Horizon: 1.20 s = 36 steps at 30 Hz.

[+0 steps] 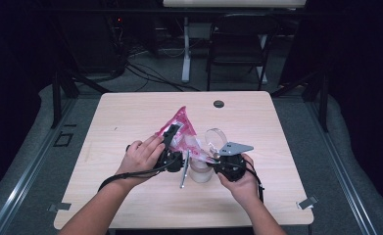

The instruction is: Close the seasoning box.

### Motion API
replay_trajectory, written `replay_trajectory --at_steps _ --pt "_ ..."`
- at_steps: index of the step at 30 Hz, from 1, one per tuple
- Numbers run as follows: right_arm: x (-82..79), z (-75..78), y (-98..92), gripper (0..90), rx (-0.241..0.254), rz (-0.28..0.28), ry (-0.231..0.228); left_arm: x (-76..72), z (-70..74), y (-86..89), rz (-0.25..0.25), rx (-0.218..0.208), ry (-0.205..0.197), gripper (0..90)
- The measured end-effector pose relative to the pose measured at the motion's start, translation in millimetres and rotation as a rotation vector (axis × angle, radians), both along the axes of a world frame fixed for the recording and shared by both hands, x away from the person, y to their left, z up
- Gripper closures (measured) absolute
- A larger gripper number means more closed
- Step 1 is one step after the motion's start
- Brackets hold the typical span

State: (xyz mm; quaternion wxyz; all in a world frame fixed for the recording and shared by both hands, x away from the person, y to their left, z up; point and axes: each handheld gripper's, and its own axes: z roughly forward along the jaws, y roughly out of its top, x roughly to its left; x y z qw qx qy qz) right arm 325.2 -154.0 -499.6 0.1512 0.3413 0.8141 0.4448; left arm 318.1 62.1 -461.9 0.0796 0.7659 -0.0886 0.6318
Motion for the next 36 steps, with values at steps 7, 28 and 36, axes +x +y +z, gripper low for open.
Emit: replay_trajectory --at_steps 7,28,36 --pt "-0.1 0.1 -0.4 90.0 -0.003 -0.001 0.0 2.0 -0.6 0.4 -0.01 0.006 0.003 64.3" --pt "-0.9 2.1 -2.1 90.0 0.0 -0.005 -0.012 1.8 -1.6 1.9 0.008 0.024 0.03 65.2" --pt "-1.9 4.4 -3.0 90.0 0.003 -0.01 -0.021 2.7 -3.7 2.9 -0.011 0.038 0.005 65.5"
